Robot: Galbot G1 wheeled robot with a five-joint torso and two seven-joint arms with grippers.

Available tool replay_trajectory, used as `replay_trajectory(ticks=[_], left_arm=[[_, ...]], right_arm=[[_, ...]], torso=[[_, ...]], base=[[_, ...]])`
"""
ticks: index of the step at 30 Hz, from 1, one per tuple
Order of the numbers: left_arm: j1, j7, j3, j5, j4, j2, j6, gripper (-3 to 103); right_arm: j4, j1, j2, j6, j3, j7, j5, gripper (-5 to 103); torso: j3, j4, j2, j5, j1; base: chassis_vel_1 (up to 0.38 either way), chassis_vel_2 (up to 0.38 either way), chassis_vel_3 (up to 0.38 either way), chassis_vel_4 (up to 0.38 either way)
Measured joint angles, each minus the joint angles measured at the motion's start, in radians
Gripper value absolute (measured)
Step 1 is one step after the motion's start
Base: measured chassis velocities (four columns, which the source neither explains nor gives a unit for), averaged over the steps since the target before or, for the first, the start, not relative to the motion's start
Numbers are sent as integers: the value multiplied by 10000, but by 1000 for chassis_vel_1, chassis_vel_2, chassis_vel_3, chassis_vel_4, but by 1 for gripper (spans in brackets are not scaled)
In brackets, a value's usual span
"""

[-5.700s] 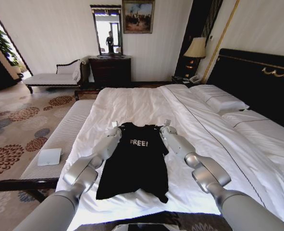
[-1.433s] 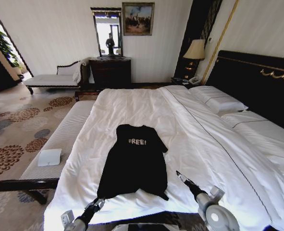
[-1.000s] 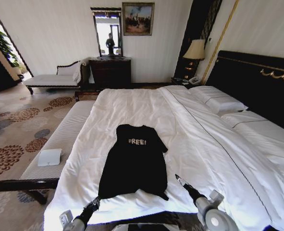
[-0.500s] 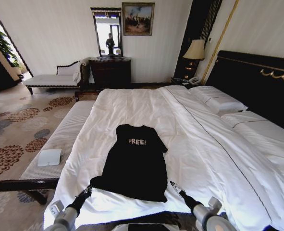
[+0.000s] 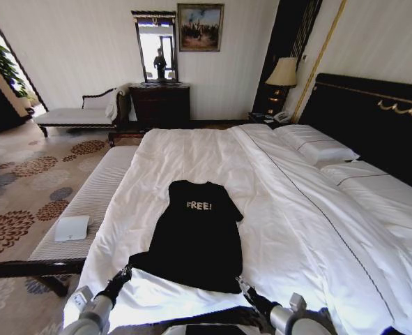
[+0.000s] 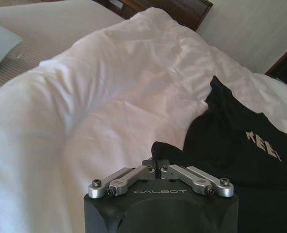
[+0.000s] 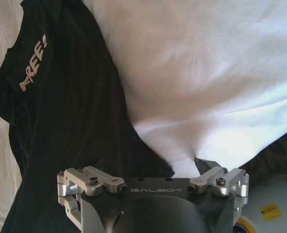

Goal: Fold the clothes on the bed.

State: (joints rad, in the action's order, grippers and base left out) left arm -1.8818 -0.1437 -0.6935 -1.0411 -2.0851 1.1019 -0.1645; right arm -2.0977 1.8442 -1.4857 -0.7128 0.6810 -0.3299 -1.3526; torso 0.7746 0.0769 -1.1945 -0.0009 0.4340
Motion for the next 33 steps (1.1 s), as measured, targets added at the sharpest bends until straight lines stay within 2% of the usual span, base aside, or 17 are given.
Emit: replay_trajectory(ticks=[6,19,20,21,23,26,29,31,33], left_arm=[[27,-56,-542,-357,91,-104,14,0],[30,-146,-361,0,-17,29,26,0],[12,-151,-367,11,-38,30,27,0],[12,-151,-367,11,-38,30,27,0],[-17,-163,-384,33,-77,32,27,0],[-31,-170,-416,37,-127,34,26,0],[-54,-184,-484,37,-202,44,20,0],[-72,-185,-504,36,-218,48,18,0],[-97,-185,-523,36,-226,62,18,0]], right_arm=[[2,-15,-153,-39,-16,5,-110,100],[191,-36,-500,-245,-330,425,-111,101],[214,-89,-521,-246,-343,455,-129,91],[214,-89,-521,-246,-343,455,-129,91],[263,-176,-539,-246,-399,507,-134,80],[383,-232,-505,-247,-476,552,-64,74],[532,-304,-433,-247,-517,606,-37,58],[534,-319,-432,-246,-529,612,-40,58],[529,-328,-444,-247,-558,614,-41,47]], torso=[[0,0,0,1,0],[0,0,0,2,0],[0,-1,0,2,0],[0,-1,0,2,0],[0,-1,0,1,0],[0,0,0,2,1],[0,0,0,1,0],[0,-1,0,2,0],[0,0,0,2,0]], base=[[0,0,0,0],[0,0,0,0],[0,0,0,0],[0,0,0,0],[0,0,0,0],[0,0,0,0],[0,0,0,0],[0,0,0,0],[0,0,0,0]])
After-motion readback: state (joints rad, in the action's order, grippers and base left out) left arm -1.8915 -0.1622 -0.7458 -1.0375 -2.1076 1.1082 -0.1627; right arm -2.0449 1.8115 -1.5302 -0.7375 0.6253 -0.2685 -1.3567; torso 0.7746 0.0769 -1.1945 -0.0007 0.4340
